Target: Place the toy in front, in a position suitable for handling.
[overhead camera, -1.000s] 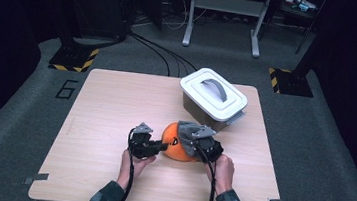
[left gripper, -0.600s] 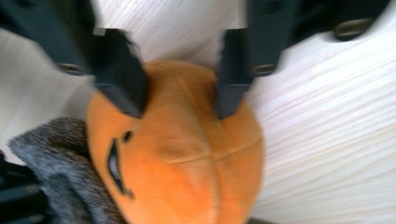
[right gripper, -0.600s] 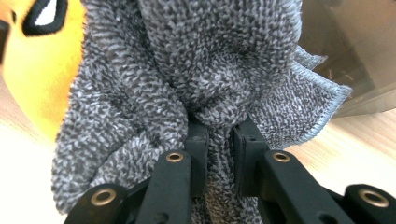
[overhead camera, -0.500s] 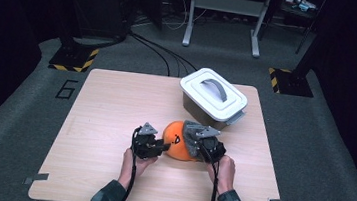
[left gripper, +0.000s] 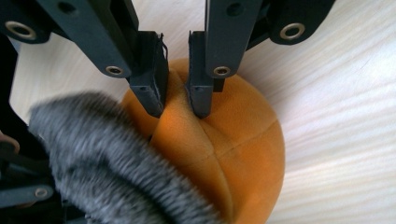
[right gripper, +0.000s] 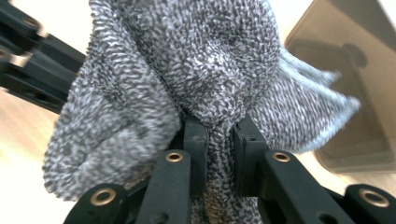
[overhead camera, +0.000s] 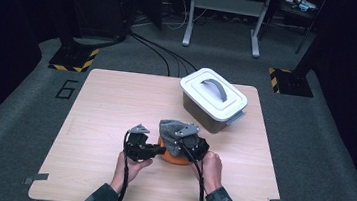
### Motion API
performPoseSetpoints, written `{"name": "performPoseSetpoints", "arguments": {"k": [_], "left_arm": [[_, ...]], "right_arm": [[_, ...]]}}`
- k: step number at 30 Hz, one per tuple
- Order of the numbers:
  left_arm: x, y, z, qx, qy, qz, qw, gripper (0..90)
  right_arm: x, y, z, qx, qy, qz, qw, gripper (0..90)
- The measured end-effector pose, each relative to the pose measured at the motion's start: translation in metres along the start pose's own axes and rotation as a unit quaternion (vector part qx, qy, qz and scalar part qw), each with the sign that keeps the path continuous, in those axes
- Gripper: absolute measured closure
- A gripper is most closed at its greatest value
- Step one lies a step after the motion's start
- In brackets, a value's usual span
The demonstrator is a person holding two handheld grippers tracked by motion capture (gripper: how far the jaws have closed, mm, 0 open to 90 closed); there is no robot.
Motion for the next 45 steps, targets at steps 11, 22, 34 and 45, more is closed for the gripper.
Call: {"name": "performPoseSetpoints", "arguments": {"k": [11, 22, 34, 45], "left_arm": [[-0.002, 0.001, 0.003, -0.109, 0.022, 0.055, 0.9923, 49.3], [-0.018, -0.003, 0.003, -0.119, 0.016, 0.074, 0.9899, 67.4], [-0.014, -0.009, 0.004, -0.068, 0.013, 0.061, 0.9958, 73.3], [-0.013, -0.006, 0.007, -0.081, 0.022, 0.045, 0.9955, 54.1]], "right_arm": [[-0.014, 0.019, -0.014, -0.034, -0.009, -0.007, 0.9994, 78.6], [-0.022, 0.028, -0.010, -0.058, 0.004, 0.021, 0.9981, 78.5], [-0.013, 0.007, -0.001, -0.015, 0.002, 0.007, 0.9999, 78.6], [-0.020, 0.026, -0.020, -0.035, -0.016, -0.005, 0.9992, 78.5]]}}
Point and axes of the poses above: each handheld gripper's, and its own axes: x roughly backward along the jaws, z roughly out of its top, y roughly to its right, the point moved 6 cm from there along -x, roughly forward along the jaws, and after that the axes turned 5 degrees about -y, right-handed, at the moved point
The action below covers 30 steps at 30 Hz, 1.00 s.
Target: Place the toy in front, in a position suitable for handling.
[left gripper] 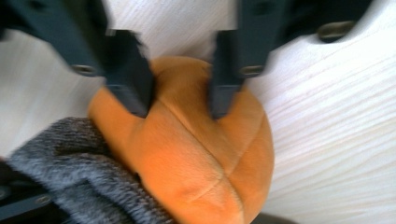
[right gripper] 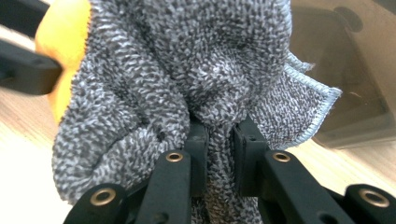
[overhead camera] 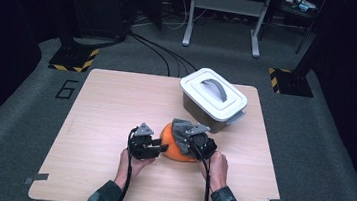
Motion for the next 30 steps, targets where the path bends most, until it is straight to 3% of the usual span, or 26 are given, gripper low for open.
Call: {"name": "performPoseSetpoints", "arguments": {"k": [2, 5, 8, 11, 12, 14, 17, 20, 23, 25, 27, 29, 30], "left_arm": [[0.001, -0.001, -0.002, 0.000, -0.004, 0.003, 1.0000, 45.2], [-0.002, -0.001, -0.004, -0.002, -0.009, 0.000, 1.0000, 44.1], [-0.006, 0.001, -0.003, -0.014, -0.010, 0.005, 0.9998, 57.4], [-0.009, -0.001, -0.004, 0.000, -0.006, 0.009, 0.9999, 68.3], [-0.009, -0.001, -0.004, 0.005, -0.004, 0.006, 1.0000, 70.1], [-0.007, -0.002, -0.004, 0.005, -0.005, 0.007, 1.0000, 72.8], [-0.001, -0.002, -0.002, 0.017, -0.004, -0.002, 0.9998, 76.2], [0.003, -0.002, -0.003, 0.032, -0.004, -0.016, 0.9993, 77.6], [0.005, 0.001, -0.005, 0.047, -0.005, -0.034, 0.9983, 77.9], [0.007, 0.004, -0.005, 0.035, -0.010, -0.030, 0.9989, 78.0], [0.008, 0.002, -0.006, 0.022, -0.022, -0.018, 0.9993, 77.2], [0.008, -0.001, -0.005, 0.004, -0.019, -0.005, 0.9998, 67.9], [0.009, -0.003, -0.005, -0.010, -0.019, 0.008, 0.9997, 59.2]], "right_arm": [[-0.001, 0.000, 0.000, -0.010, 0.006, 0.005, 0.9999, 78.5], [-0.001, 0.003, 0.001, -0.008, 0.007, 0.012, 0.9999, 78.4], [-0.001, 0.002, 0.001, -0.011, 0.008, 0.014, 0.9998, 78.4], [-0.006, 0.003, 0.001, -0.013, 0.016, 0.018, 0.9996, 78.4], [-0.006, 0.002, 0.001, -0.023, 0.011, 0.020, 0.9995, 78.4], [-0.002, 0.003, 0.003, -0.015, 0.013, 0.018, 0.9996, 78.0], [0.019, 0.003, 0.010, -0.020, 0.028, 0.012, 0.9993, 77.9], [0.033, 0.003, 0.018, -0.010, 0.043, 0.004, 0.9990, 77.9], [0.036, -0.002, 0.022, 0.000, 0.041, 0.004, 0.9992, 77.9], [0.032, -0.006, 0.024, 0.002, 0.033, 0.008, 0.9994, 77.9], [0.019, -0.009, 0.024, 0.012, 0.007, 0.010, 0.9999, 78.0], [0.000, -0.008, 0.023, 0.016, -0.007, 0.002, 0.9998, 78.4], [-0.006, -0.006, 0.023, 0.006, -0.011, 0.011, 0.9999, 78.5]]}}
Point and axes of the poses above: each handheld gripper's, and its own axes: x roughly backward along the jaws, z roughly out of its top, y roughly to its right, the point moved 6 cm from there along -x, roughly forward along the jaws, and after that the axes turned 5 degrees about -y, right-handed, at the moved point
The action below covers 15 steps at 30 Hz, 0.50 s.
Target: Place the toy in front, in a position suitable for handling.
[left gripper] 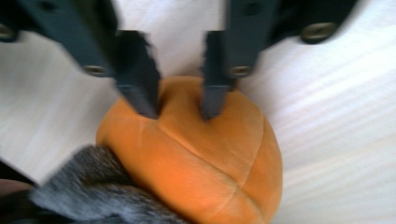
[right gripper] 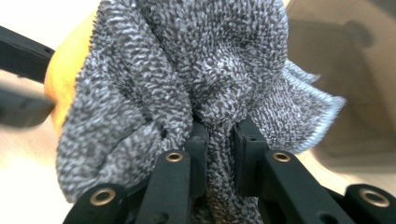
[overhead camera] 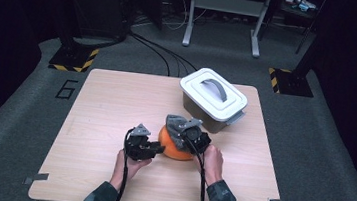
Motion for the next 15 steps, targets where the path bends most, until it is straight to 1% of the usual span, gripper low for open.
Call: {"name": "performPoseSetpoints", "arguments": {"k": [1, 2, 3, 4, 6, 7, 8, 9, 10, 11, 12, 13, 14, 15], "left_arm": [[0.000, 0.000, -0.001, -0.010, -0.001, 0.018, 0.9998, 48.0], [-0.002, -0.001, -0.001, -0.021, -0.001, 0.026, 0.9995, 44.7], [-0.004, 0.001, 0.000, -0.019, 0.001, 0.019, 0.9996, 40.3], [-0.008, 0.003, 0.001, -0.030, 0.002, 0.024, 0.9993, 40.7], [-0.015, 0.006, 0.003, -0.053, 0.002, 0.043, 0.9977, 50.8], [-0.017, 0.006, 0.004, -0.053, 0.005, 0.047, 0.9975, 55.2], [-0.018, 0.005, 0.004, -0.052, 0.005, 0.048, 0.9975, 59.8], [-0.018, 0.005, 0.004, -0.044, 0.010, 0.043, 0.9981, 64.0], [-0.018, 0.005, 0.005, -0.042, 0.014, 0.045, 0.9980, 67.4], [-0.018, 0.005, 0.005, -0.037, 0.017, 0.045, 0.9982, 69.7], [-0.018, 0.004, 0.006, -0.032, 0.017, 0.044, 0.9984, 71.3], [-0.018, 0.004, 0.006, -0.026, 0.015, 0.042, 0.9987, 72.4], [-0.018, 0.003, 0.006, -0.020, 0.018, 0.040, 0.9988, 73.2], [-0.017, 0.002, 0.006, -0.018, 0.015, 0.036, 0.9991, 73.8]], "right_arm": [[-0.004, 0.002, 0.001, -0.009, 0.007, 0.010, 0.9999, 78.6], [-0.006, 0.004, 0.003, -0.008, 0.010, 0.009, 0.9999, 78.6], [-0.007, 0.003, 0.003, -0.011, 0.009, 0.010, 0.9999, 78.6], [-0.008, 0.002, 0.004, -0.011, 0.006, 0.010, 0.9999, 78.6], [-0.009, 0.001, 0.005, -0.006, 0.008, 0.007, 0.9999, 78.7], [-0.009, 0.001, 0.005, -0.011, 0.006, 0.007, 0.9999, 78.6], [-0.010, 0.002, 0.005, -0.015, 0.008, 0.008, 0.9998, 78.6], [-0.010, 0.004, 0.005, -0.015, 0.011, 0.012, 0.9998, 78.6], [-0.008, 0.007, 0.004, -0.024, 0.015, 0.017, 0.9995, 78.5], [-0.002, 0.009, 0.004, -0.016, 0.015, 0.014, 0.9997, 78.4], [0.007, 0.010, 0.006, -0.017, 0.016, 0.009, 0.9997, 78.3], [0.017, 0.008, 0.009, -0.020, 0.028, 0.004, 0.9994, 78.3], [0.025, 0.004, 0.013, -0.013, 0.038, -0.003, 0.9992, 78.3], [0.029, -0.002, 0.016, -0.001, 0.041, 0.001, 0.9991, 78.3]]}}
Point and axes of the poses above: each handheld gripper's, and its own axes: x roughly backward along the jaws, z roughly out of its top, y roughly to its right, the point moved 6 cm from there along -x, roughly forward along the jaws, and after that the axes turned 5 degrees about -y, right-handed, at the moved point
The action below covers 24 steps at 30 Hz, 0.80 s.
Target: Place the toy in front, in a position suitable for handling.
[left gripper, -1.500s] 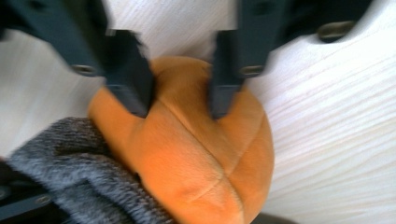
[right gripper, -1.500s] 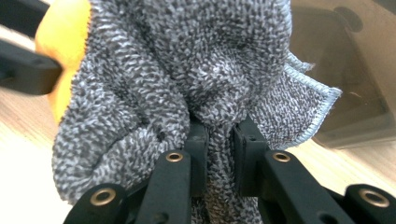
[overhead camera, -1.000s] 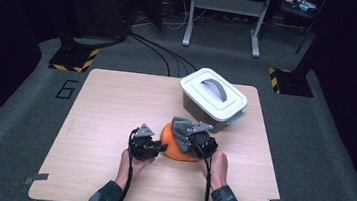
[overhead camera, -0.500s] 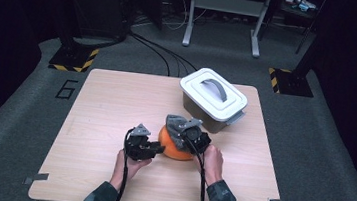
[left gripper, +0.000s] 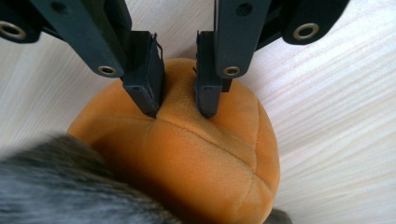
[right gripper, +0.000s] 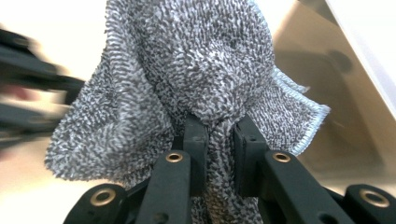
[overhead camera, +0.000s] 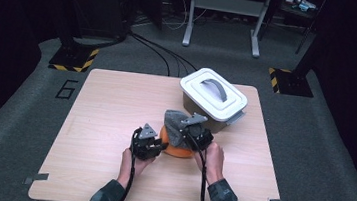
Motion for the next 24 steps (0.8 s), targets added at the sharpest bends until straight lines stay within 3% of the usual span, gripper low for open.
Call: {"name": "performPoseSetpoints", "arguments": {"k": [2, 3, 4, 6, 9, 13, 15, 17, 19, 20, 22, 24], "left_arm": [[0.000, -0.001, -0.002, 0.012, -0.001, 0.000, 0.9999, 74.9], [-0.001, -0.003, -0.005, 0.015, -0.004, 0.000, 0.9999, 75.7], [0.000, -0.005, -0.007, 0.017, -0.004, -0.006, 0.9998, 76.4], [0.000, -0.006, -0.009, 0.036, 0.006, -0.022, 0.9991, 77.9], [-0.002, -0.002, -0.007, 0.021, 0.006, -0.018, 0.9996, 78.4], [-0.002, -0.002, -0.008, 0.023, 0.005, -0.019, 0.9996, 78.3], [-0.001, -0.003, -0.009, 0.021, 0.001, -0.019, 0.9996, 77.9], [0.003, -0.003, -0.008, 0.019, -0.004, -0.021, 0.9996, 72.0], [0.010, -0.005, -0.004, 0.008, -0.011, -0.001, 0.9999, 61.0], [0.019, -0.003, 0.002, 0.006, 0.006, -0.003, 1.0000, 55.9], [0.030, -0.002, 0.015, -0.009, 0.029, 0.016, 0.9994, 46.4], [0.031, 0.001, 0.028, -0.026, 0.035, 0.015, 0.9989, 43.3]], "right_arm": [[-0.005, -0.018, 0.002, 0.020, -0.011, 0.005, 0.9997, 78.3], [-0.014, -0.023, 0.001, 0.035, -0.017, -0.011, 0.9992, 78.4], [-0.020, -0.025, -0.001, 0.036, -0.020, -0.016, 0.9991, 78.4], [-0.021, -0.017, -0.005, 0.020, -0.019, 0.004, 0.9996, 78.5], [-0.019, 0.001, -0.015, 0.005, -0.031, 0.000, 0.9995, 78.4], [-0.022, 0.026, -0.028, -0.024, -0.038, -0.014, 0.9989, 78.3], [-0.025, 0.029, -0.032, -0.031, -0.041, -0.008, 0.9987, 78.3], [-0.026, 0.022, -0.032, -0.026, -0.040, -0.003, 0.9988, 78.4], [-0.026, 0.017, -0.030, -0.020, -0.035, 0.007, 0.9992, 78.5], [-0.026, 0.016, -0.029, -0.026, -0.034, 0.009, 0.9990, 78.5], [-0.026, 0.013, -0.027, -0.025, -0.025, 0.020, 0.9992, 78.5], [-0.026, 0.010, -0.026, -0.015, -0.023, 0.018, 0.9995, 78.5]]}}
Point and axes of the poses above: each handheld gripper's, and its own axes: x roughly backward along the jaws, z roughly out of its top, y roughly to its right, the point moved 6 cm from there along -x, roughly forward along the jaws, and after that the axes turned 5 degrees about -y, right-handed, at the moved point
